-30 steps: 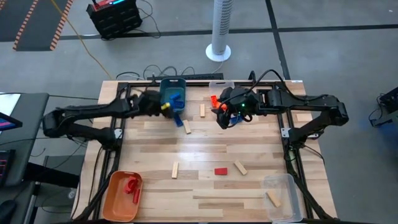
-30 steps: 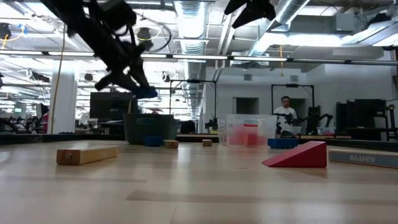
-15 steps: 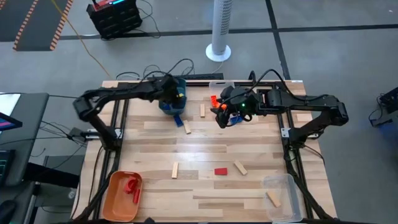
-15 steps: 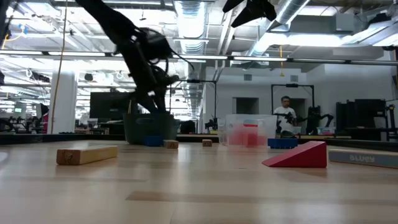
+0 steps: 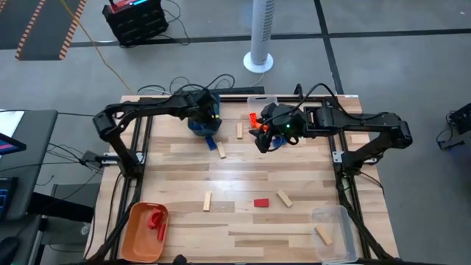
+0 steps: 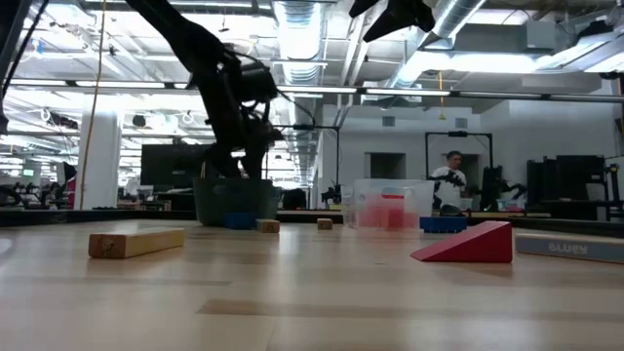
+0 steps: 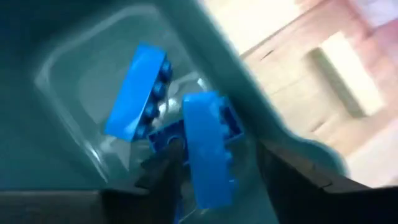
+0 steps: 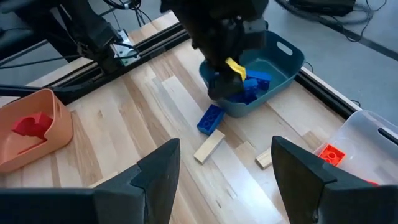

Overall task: Sort blocks
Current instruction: Put the brown block into the bottom transparent bin

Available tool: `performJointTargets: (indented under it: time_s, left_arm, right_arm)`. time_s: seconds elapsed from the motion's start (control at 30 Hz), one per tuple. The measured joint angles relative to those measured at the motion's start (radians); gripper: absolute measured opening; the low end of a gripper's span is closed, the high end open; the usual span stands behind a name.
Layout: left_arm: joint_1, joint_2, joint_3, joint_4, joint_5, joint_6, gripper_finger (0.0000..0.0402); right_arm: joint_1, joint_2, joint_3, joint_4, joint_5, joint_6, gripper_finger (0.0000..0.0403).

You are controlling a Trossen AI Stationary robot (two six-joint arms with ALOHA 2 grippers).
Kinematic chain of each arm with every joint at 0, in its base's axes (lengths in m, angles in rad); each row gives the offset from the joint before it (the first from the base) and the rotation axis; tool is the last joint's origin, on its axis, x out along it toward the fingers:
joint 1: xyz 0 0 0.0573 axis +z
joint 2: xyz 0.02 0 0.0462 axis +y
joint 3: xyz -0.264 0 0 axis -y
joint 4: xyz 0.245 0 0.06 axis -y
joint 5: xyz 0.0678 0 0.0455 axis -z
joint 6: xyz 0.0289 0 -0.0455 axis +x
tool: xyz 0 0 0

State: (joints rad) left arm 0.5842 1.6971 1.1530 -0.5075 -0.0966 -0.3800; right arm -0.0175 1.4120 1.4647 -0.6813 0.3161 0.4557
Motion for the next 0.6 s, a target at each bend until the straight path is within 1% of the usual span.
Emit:
performJointTargets:
  time_s: [0.07, 0.13, 0.2, 0.33, 0.4, 0.47, 0.53, 0.6]
  left_arm:
    - [-0.007, -0.032, 0.000, -0.002, 0.010, 0.055, 0.0212]
    - [-0.029, -0.081, 0.000, -0.016, 0.005, 0.119, 0.0216]
    - [-0.074, -0.135, 0.000, -0.047, -0.025, 0.172, 0.0216]
    - [-0.224, -0.215, 0.000, -0.147, -0.112, 0.204, 0.0206]
    - [-0.321, -0.231, 0.000, -0.175, -0.116, 0.206, 0.0200]
    - [-0.422, -0.232, 0.000, -0.203, -0.091, 0.224, 0.0193]
    - [-0.509, -0.226, 0.000, -0.244, -0.045, 0.186, 0.0188]
    - [-0.569, -0.221, 0.000, -0.272, 0.020, 0.023, 0.0182]
  right_arm:
    - [-0.003, 0.000, 0.000, -0.006, 0.000, 0.000, 0.0244]
    - [-0.005, 0.000, 0.000, -0.026, 0.000, 0.000, 0.0244]
    - [-0.005, 0.000, 0.000, -0.050, 0.000, -0.001, 0.0244]
    - [-0.005, 0.000, -0.011, -0.062, 0.000, -0.010, 0.0244]
    - [-0.006, 0.000, -0.022, -0.070, 0.000, -0.011, 0.0244]
    - [-0.011, 0.001, -0.030, -0.069, -0.001, -0.013, 0.0244]
    - [-0.011, 0.001, -0.030, -0.066, -0.007, -0.025, 0.0244]
    - [-0.011, 0.001, -0.030, -0.066, -0.008, -0.039, 0.0244]
